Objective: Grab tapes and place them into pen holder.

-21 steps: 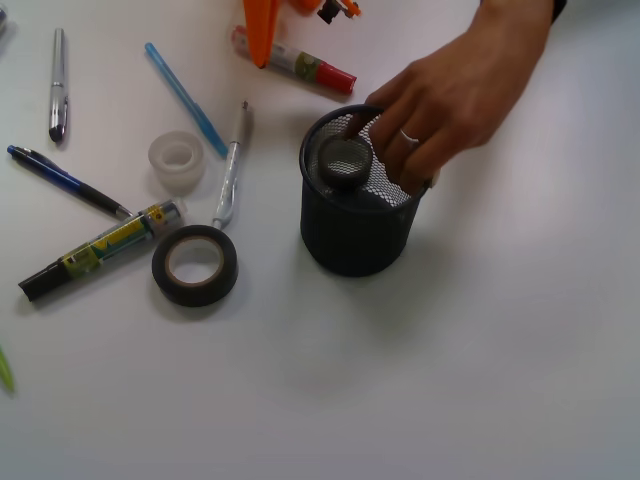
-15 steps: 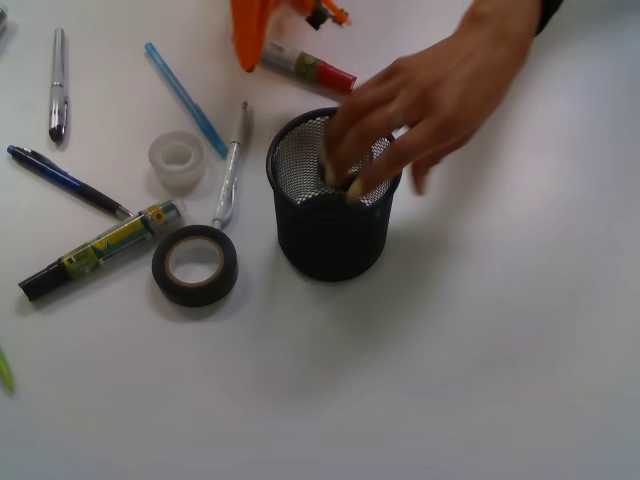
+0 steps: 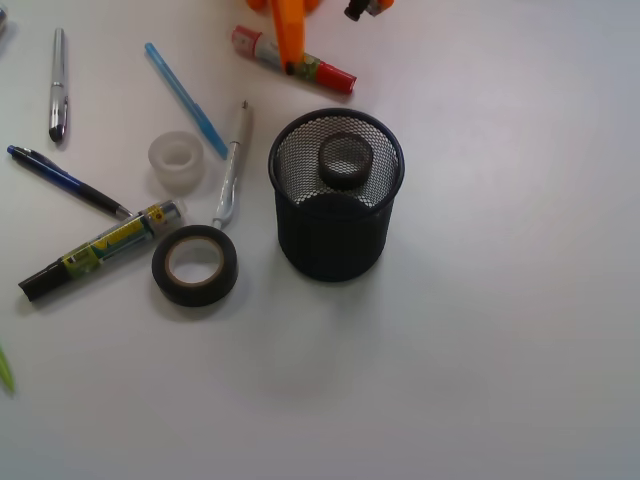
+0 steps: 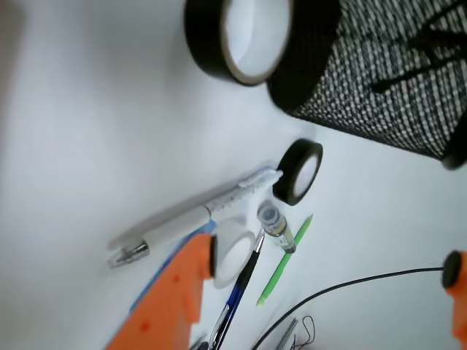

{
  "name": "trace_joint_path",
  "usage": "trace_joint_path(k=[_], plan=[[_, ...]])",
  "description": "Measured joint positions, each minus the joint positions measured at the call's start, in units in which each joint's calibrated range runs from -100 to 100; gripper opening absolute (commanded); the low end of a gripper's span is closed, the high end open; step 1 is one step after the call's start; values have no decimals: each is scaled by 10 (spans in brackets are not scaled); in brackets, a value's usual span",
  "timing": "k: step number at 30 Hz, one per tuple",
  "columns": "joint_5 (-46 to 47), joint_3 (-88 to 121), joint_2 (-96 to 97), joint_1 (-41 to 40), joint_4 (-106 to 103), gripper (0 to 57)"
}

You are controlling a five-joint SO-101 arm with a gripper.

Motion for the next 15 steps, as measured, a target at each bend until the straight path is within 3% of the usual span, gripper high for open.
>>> trace_joint_path(k=[9,15], plan=[[-71,-206,7,-4,161,347],[-121,-453,220,-10,250,346]])
